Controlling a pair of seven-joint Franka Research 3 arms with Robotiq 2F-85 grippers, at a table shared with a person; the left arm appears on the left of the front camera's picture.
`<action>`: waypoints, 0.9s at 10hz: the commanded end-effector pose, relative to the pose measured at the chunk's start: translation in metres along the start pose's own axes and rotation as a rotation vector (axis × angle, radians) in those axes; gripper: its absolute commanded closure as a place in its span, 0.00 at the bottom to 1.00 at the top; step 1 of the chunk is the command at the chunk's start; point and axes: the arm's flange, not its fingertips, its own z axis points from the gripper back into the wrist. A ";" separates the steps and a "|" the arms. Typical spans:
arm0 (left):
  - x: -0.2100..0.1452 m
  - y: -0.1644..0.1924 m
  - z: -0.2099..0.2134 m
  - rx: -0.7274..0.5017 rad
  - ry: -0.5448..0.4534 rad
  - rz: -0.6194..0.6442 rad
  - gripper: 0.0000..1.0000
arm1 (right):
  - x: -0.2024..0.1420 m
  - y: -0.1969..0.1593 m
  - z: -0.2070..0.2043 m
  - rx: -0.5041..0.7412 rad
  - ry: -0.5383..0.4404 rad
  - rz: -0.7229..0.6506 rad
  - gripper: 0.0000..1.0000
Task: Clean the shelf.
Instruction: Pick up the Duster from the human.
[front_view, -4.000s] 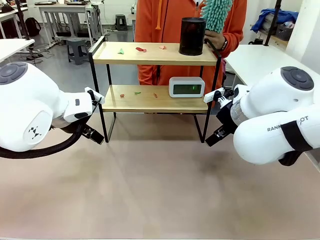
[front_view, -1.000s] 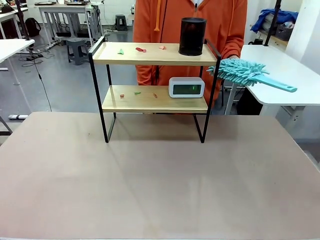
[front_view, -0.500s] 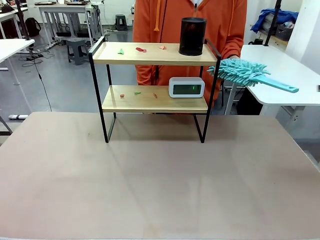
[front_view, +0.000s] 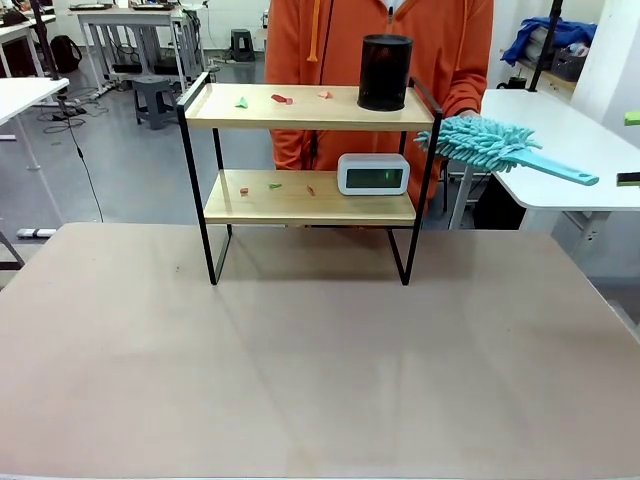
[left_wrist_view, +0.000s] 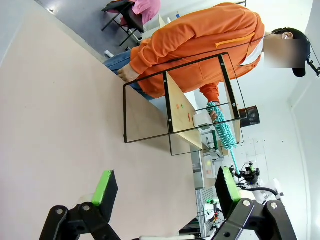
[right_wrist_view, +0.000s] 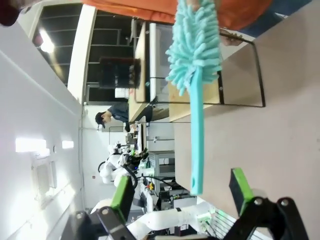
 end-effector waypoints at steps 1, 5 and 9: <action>0.000 0.001 -0.002 -0.024 -0.020 -0.024 0.00 | 0.033 0.011 -0.036 -0.078 -0.004 -0.090 0.00; 0.000 0.001 -0.002 -0.024 -0.020 -0.024 0.00 | 0.057 0.003 -0.086 -0.055 0.078 -0.188 0.00; 0.000 0.001 -0.002 -0.024 -0.020 -0.024 0.00 | 0.064 0.006 -0.101 -0.038 0.095 -0.216 0.00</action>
